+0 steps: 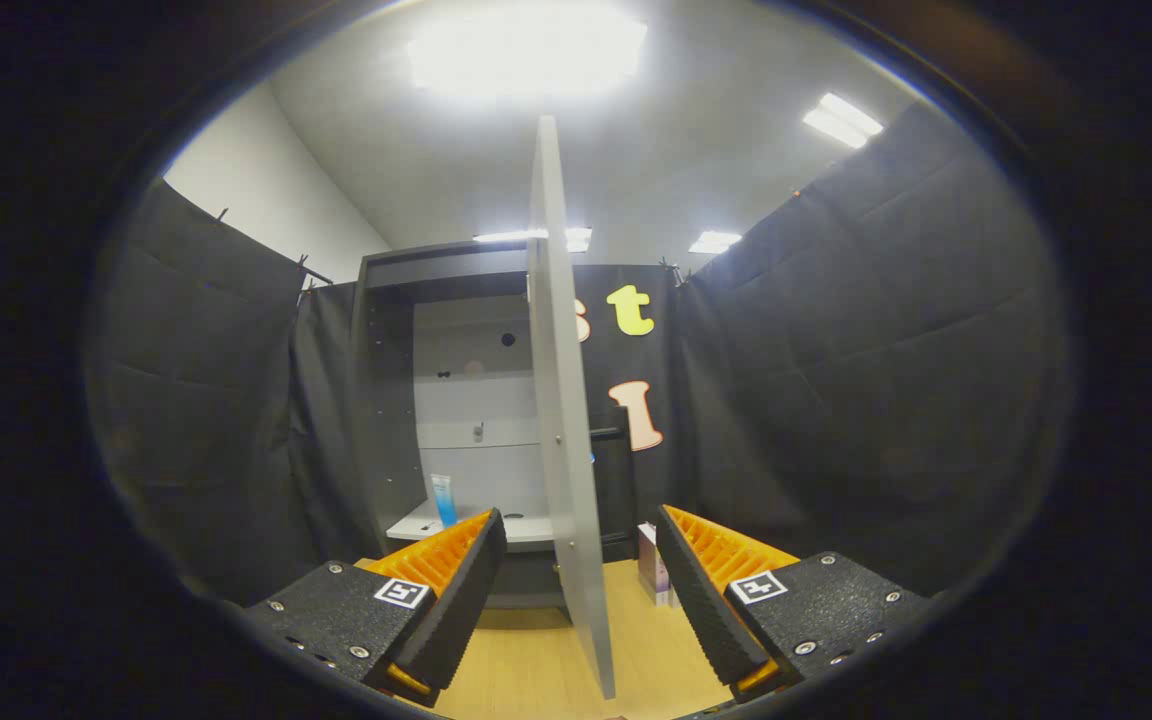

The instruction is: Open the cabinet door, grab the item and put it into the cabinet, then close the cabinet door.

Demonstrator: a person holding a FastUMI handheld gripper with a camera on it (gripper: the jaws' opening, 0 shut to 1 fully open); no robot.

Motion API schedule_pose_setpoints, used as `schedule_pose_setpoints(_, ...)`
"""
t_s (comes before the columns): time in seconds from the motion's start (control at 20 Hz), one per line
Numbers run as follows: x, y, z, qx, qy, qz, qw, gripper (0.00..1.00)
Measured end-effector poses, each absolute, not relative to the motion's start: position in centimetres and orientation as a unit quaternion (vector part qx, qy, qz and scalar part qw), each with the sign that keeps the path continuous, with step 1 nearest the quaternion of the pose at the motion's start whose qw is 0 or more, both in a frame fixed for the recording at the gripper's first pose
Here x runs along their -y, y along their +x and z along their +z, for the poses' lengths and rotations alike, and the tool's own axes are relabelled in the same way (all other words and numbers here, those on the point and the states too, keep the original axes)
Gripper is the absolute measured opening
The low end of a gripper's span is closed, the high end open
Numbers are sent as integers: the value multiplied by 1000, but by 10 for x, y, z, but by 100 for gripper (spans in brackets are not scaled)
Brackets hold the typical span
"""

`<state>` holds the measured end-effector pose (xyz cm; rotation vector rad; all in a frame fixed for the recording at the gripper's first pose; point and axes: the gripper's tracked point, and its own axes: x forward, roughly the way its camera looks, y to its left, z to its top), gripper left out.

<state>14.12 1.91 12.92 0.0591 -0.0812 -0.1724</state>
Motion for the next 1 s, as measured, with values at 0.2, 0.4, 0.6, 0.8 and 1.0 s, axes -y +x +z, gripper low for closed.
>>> schedule_pose_setpoints(0.2,23,151,130,32,21,-148,988,93)
schedule_pose_setpoints(0.4,58,174,137,35,18,-209,977,93)
schedule_pose_setpoints(0.6,94,190,140,45,45,-268,961,93)
schedule_pose_setpoints(0.8,89,222,114,-1,35,-261,965,95)
schedule_pose_setpoints(1.0,73,220,121,3,16,-246,969,89)
